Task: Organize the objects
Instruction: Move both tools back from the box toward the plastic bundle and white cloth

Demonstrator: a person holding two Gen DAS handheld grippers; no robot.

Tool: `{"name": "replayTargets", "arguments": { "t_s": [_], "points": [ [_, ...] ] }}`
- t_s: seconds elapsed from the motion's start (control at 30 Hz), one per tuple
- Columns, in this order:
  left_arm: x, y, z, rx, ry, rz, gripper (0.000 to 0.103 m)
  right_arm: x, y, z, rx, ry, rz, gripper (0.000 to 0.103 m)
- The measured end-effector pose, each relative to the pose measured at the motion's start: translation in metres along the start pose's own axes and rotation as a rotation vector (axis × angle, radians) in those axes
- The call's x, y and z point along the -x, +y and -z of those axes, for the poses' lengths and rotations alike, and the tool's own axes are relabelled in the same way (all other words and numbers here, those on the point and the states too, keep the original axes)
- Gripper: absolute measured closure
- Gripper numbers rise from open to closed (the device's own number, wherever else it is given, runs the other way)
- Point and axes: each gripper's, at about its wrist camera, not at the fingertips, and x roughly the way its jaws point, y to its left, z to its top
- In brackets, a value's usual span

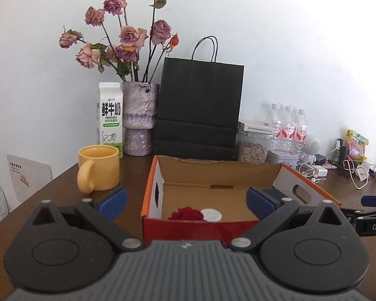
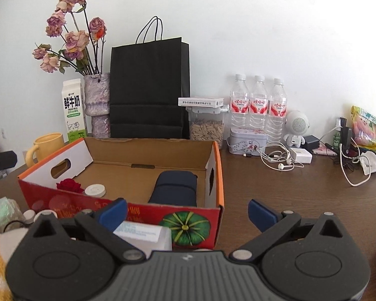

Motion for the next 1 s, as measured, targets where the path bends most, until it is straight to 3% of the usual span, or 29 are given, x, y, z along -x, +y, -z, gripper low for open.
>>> {"name": "replayTargets", "arguments": {
  "t_s": [0.4,0.73,1.0],
  "points": [
    [0.026,0.033,0.022,0.032,0.074,-0.060,0.000,0.021,-0.015,0.053,-0.006,0.138,0.067,0.000],
    [0.044,0.042,0.031,0.023,0.112,-0.094,0.000,0.002,-0.020,0.062,-0.025,0.266,0.078,0.000],
    [0.059,0.052,0.035,0.032,0.135,-0.118,0.000,-0.008,-0.022,0.059,-0.042,0.280,0.045,0.000]
  ]
}}
